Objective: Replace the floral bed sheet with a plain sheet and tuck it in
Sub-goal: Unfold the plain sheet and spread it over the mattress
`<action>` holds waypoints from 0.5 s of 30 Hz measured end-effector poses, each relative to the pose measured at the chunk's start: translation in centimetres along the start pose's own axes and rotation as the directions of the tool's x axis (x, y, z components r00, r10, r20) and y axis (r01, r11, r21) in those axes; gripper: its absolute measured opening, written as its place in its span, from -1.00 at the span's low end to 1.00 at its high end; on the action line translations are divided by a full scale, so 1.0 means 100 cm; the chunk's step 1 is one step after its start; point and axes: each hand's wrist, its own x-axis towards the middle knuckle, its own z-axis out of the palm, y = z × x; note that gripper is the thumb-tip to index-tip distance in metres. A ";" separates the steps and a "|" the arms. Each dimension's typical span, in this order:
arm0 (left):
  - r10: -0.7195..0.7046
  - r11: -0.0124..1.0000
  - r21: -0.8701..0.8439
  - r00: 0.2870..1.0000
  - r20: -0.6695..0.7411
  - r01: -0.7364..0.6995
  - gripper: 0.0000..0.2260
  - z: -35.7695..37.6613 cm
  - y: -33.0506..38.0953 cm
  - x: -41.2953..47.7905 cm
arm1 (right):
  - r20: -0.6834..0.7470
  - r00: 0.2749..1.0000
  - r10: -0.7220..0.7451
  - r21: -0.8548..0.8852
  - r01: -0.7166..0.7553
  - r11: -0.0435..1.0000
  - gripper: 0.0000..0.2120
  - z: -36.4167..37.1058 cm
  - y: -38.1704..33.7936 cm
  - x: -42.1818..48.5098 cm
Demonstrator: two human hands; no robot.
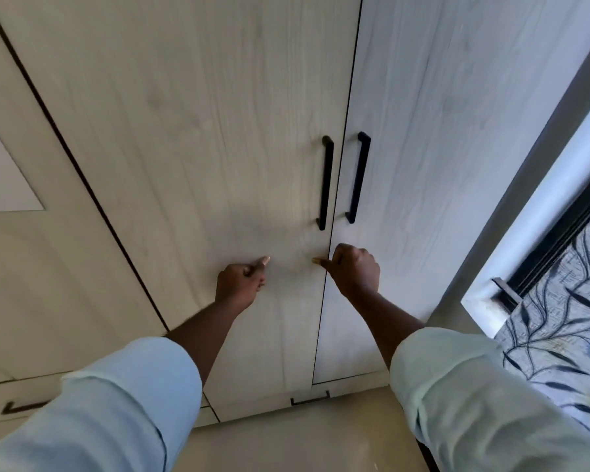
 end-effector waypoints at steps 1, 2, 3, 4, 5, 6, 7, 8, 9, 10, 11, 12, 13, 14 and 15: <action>0.004 1.000 0.000 1.000 0.014 -0.004 -0.49 -0.001 -0.002 0.003 | -0.014 1.000 0.024 0.005 -0.024 1.000 -0.47 0.002 -0.004 0.000; 0.002 1.000 0.005 1.000 0.028 -0.002 -0.49 -0.001 -0.002 0.005 | -0.026 0.999 0.047 0.011 -0.047 0.999 -0.47 0.004 -0.007 -0.001; 0.004 1.000 0.011 0.999 0.039 -0.004 -0.49 -0.002 0.000 0.007 | -0.037 0.997 0.071 0.014 -0.071 0.997 -0.47 0.005 -0.012 -0.002; 0.004 1.000 0.012 0.998 0.059 -0.005 -0.49 -0.004 0.000 0.010 | -0.046 0.994 0.101 0.008 -0.101 0.995 -0.47 0.006 -0.017 -0.004; 0.005 1.000 -0.001 0.997 0.078 -0.005 -0.49 -0.004 0.001 0.014 | -0.053 0.991 0.124 -0.011 -0.124 0.992 -0.48 0.008 -0.020 -0.005; 0.003 1.000 -0.009 0.994 0.108 -0.002 -0.49 -0.004 -0.002 0.015 | -0.065 0.987 0.148 -0.021 -0.150 0.989 -0.50 0.011 -0.020 -0.009; 0.004 1.000 -0.018 0.993 0.122 -0.002 -0.49 -0.004 -0.003 0.016 | -0.083 0.982 0.168 -0.025 -0.170 0.985 -0.53 0.013 -0.021 -0.013; 0.005 1.000 -0.019 0.992 0.128 -0.003 -0.49 -0.004 -0.003 0.017 | -0.100 0.974 0.205 -0.012 -0.208 0.978 -0.56 0.014 -0.022 -0.017; 0.010 1.000 -0.010 0.991 0.134 -0.009 -0.48 -0.005 -0.005 0.018 | -0.120 0.956 0.266 0.025 -0.265 0.964 -0.59 0.015 -0.024 -0.022; 0.008 1.000 -0.001 0.990 0.142 -0.008 -0.47 -0.005 -0.007 0.018 | -0.122 0.935 0.334 0.078 -0.327 0.942 -0.60 0.014 -0.027 -0.028; 0.011 1.000 0.014 0.988 0.151 -0.013 -0.47 -0.005 -0.009 0.018 | -0.121 0.914 0.388 0.124 -0.374 0.919 -0.59 0.012 -0.028 -0.035; 0.016 0.999 0.036 0.988 0.153 -0.022 -0.48 -0.004 -0.013 0.019 | -0.113 0.903 0.413 0.153 -0.395 0.906 -0.59 0.011 -0.028 -0.043; 0.028 0.998 0.056 0.988 0.154 -0.037 -0.50 -0.002 -0.016 0.018 | -0.107 0.902 0.418 0.163 -0.399 0.903 -0.61 0.011 -0.025 -0.053; 0.042 0.996 0.075 0.986 0.163 -0.054 -0.54 0.000 -0.019 0.017 | -0.112 0.905 0.411 0.165 -0.391 0.905 -0.63 0.011 -0.021 -0.066; 0.043 0.996 0.065 0.984 0.174 -0.055 -0.59 0.003 -0.022 0.015 | -0.117 0.913 0.390 0.164 -0.370 0.915 -0.64 0.010 -0.017 -0.078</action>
